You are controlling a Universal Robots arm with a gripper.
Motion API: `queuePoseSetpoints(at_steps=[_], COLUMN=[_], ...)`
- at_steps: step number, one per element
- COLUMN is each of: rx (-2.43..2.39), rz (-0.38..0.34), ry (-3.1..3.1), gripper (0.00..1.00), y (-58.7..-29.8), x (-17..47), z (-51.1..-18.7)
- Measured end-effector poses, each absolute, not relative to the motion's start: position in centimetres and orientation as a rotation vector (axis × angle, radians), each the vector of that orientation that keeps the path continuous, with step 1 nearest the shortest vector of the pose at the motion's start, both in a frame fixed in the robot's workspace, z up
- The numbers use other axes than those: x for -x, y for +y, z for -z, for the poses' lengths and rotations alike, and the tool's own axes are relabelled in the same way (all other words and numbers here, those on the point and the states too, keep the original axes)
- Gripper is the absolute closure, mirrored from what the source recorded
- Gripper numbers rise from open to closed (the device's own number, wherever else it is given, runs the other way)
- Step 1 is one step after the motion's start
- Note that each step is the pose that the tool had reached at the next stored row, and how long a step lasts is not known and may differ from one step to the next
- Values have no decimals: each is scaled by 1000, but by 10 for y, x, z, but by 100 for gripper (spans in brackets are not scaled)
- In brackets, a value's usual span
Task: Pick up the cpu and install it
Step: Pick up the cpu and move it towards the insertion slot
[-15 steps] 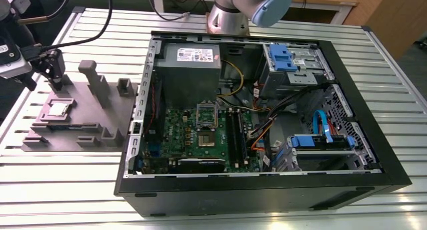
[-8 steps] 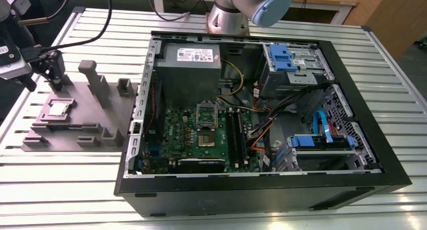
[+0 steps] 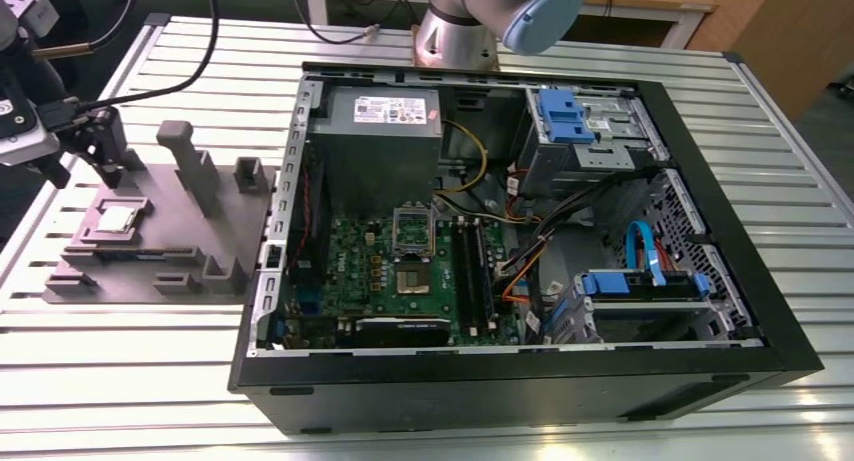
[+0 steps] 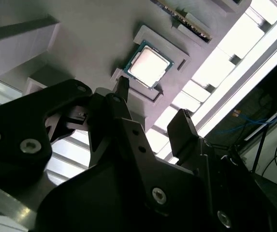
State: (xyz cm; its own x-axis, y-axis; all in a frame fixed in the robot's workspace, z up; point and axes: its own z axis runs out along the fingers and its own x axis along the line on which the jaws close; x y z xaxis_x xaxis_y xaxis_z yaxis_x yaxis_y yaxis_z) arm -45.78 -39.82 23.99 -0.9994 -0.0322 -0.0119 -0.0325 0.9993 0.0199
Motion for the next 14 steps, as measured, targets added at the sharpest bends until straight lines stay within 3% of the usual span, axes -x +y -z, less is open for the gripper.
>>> queuePoseSetpoints(at_steps=[14], rx=[-26], rz=[-27], ry=[3131], gripper=[41], y=[-403], x=[458], z=[-216])
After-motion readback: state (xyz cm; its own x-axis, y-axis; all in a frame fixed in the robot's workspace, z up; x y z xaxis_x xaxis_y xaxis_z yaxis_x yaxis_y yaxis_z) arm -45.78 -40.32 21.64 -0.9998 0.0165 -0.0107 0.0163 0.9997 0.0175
